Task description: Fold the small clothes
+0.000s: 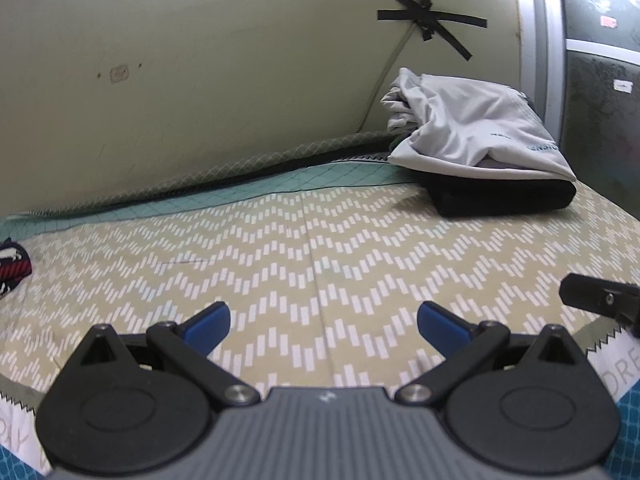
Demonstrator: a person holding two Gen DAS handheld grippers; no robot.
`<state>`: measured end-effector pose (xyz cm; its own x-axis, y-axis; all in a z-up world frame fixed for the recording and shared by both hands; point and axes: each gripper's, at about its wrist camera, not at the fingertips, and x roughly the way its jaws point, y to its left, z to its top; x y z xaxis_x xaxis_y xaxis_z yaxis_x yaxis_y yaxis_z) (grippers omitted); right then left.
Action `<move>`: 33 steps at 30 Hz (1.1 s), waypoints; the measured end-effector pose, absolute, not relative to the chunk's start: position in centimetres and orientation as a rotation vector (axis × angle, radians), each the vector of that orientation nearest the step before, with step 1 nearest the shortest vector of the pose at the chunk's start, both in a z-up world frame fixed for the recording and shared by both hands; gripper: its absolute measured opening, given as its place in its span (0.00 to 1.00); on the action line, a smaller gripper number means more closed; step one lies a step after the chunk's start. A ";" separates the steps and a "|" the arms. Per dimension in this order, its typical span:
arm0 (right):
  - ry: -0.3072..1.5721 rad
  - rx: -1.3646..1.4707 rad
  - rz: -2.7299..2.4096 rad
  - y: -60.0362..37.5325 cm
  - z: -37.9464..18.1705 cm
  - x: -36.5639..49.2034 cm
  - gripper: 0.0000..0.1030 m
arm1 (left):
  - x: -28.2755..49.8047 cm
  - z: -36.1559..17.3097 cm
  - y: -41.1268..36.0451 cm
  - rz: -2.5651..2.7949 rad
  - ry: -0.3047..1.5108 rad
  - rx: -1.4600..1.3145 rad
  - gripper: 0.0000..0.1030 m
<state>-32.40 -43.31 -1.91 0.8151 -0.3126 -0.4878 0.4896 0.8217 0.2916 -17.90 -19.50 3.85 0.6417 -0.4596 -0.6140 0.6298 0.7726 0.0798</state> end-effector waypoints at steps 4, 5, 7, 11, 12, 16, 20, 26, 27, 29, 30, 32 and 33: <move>0.438 0.423 -0.442 -43.3 -1.9 -32.4 0.66 | -17.7 3.8 -19.4 -0.622 0.618 0.293 1.00; 0.439 0.423 -0.441 -43.3 -1.9 -32.4 0.66 | -17.7 3.8 -19.4 -0.621 0.618 0.294 1.00; 0.439 0.423 -0.441 -43.3 -1.9 -32.4 0.66 | -17.7 3.8 -19.3 -0.622 0.618 0.294 1.00; 0.439 0.424 -0.442 -43.3 -1.9 -32.4 0.66 | -17.7 3.9 -19.4 -0.621 0.613 0.299 1.00; 0.439 0.424 -0.442 -43.3 -1.9 -32.4 0.66 | -17.8 3.9 -19.4 -0.621 0.611 0.303 1.00; 0.439 0.424 -0.442 -43.3 -2.0 -32.4 0.66 | -18.0 3.8 -19.5 -0.625 0.604 0.317 1.00; 0.441 0.424 -0.440 -43.3 -2.0 -32.3 0.66 | -18.0 3.8 -19.7 -0.627 0.601 0.334 1.00; 0.440 0.423 -0.439 -43.3 -2.0 -32.2 0.66 | -18.0 3.7 -19.7 -0.621 0.599 0.344 1.00; 0.439 0.423 -0.438 -43.3 -2.0 -32.2 0.66 | -18.0 3.7 -19.7 -0.620 0.600 0.346 1.00; 0.438 0.422 -0.437 -43.3 -2.0 -32.2 0.66 | -18.0 3.7 -19.8 -0.621 0.602 0.351 1.00; 0.437 0.423 -0.436 -43.3 -2.0 -32.2 0.66 | -18.0 3.7 -19.8 -0.621 0.602 0.352 1.00; 0.435 0.423 -0.435 -43.3 -2.0 -32.3 0.66 | -18.0 3.6 -19.7 -0.619 0.602 0.354 1.00; 0.434 0.423 -0.435 -43.3 -2.0 -32.3 0.67 | -17.9 3.6 -19.7 -0.619 0.603 0.353 1.00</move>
<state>-32.27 -43.26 -1.95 0.8199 -0.3080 -0.4826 0.4831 0.8245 0.2946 -17.94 -19.69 3.64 0.6529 -0.4335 -0.6212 0.6317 0.7641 0.1308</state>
